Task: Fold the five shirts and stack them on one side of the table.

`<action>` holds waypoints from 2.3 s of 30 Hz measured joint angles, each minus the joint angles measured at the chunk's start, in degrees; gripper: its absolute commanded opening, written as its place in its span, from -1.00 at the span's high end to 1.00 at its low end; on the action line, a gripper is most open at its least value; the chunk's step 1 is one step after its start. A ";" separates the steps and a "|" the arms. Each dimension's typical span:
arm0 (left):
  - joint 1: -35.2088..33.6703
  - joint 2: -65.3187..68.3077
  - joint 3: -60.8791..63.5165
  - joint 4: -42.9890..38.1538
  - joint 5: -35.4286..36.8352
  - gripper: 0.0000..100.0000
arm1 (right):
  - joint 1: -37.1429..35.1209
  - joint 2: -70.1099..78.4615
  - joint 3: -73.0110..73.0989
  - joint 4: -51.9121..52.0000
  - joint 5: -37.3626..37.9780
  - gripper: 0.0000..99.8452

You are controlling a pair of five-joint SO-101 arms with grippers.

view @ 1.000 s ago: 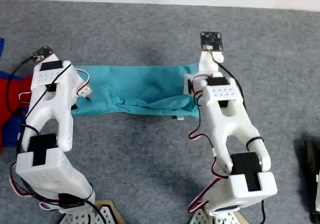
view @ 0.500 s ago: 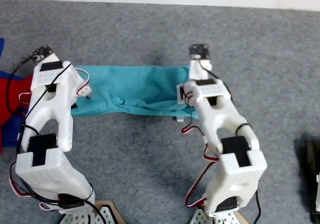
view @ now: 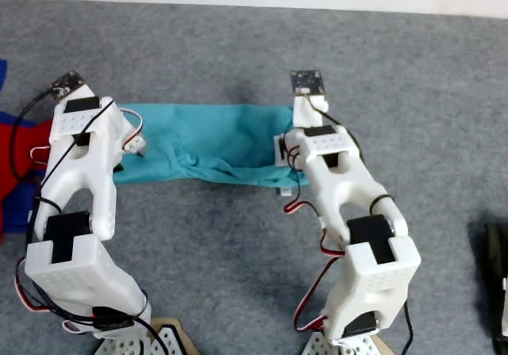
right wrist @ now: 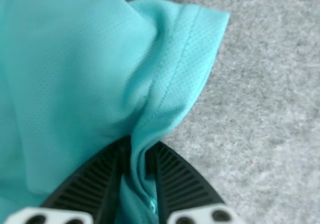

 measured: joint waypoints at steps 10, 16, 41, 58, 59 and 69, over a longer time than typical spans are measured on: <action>0.00 0.00 0.00 0.00 0.00 0.63 | 11.08 0.09 -8.18 11.60 0.00 0.99; 0.00 0.00 0.00 0.00 0.00 0.63 | 23.30 0.09 -10.29 14.51 2.64 0.99; -4.31 0.00 0.09 -3.69 0.00 0.63 | 8.79 0.70 -40.00 32.88 8.18 0.99; -6.42 0.00 0.09 -4.75 0.00 0.63 | -19.16 2.29 -40.62 26.37 7.65 0.99; -6.51 0.00 0.09 -4.75 0.00 0.63 | -19.69 3.25 -40.62 26.02 7.65 0.99; -6.51 0.00 0.09 -4.75 0.00 0.63 | -26.02 11.43 -40.53 24.18 7.56 0.82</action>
